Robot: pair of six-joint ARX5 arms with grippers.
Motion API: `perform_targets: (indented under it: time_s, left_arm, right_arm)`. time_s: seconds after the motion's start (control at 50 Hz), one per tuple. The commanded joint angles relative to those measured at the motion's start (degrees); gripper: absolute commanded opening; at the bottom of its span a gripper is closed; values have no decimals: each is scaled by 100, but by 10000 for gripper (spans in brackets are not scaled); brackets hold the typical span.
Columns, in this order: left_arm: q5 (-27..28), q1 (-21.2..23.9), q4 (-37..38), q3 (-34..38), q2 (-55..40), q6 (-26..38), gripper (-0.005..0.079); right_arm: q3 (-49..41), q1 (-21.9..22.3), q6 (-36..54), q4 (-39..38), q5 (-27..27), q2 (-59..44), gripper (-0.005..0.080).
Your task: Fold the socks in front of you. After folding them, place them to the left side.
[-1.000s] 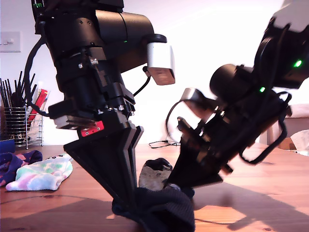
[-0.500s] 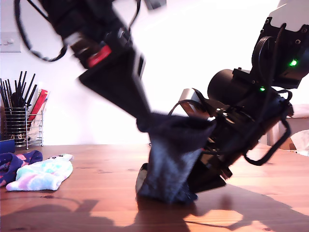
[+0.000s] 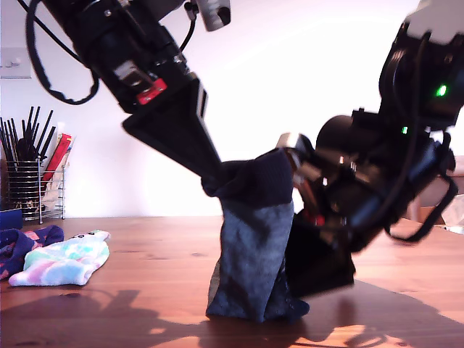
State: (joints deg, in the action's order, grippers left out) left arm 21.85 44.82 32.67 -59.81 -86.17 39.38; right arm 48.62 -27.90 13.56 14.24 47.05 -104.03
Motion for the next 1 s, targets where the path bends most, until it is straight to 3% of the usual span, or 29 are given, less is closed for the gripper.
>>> perform_targets:
  time_s: [0.0,0.4,0.5,0.64,0.8,0.98]
  left_arm:
    - [42,-48,-83,83,-175,-33,-20]
    - [39,-175,-83,83,-293,-33,-21]
    - [37,-284,-105,83,-317,-35,-21]
    - [22,-437,-122,83,-350,-33,-21]
    - [31,-533,-291,83,-354,-33,-21]
    - [81,-533,-356,83,-446,-39,-21]
  right_arm:
    - [-85,-44,15,-9,-33,352,-12]
    - [-85,164,2,376,-1143,748,0]
    - [-48,247,4,463,-1176,798,75]
    - [197,282,74,1056,-1095,986,313]
    - [507,236,289,1705,-984,1397,322]
    - [678,81,299,1508,-992,1884,328]
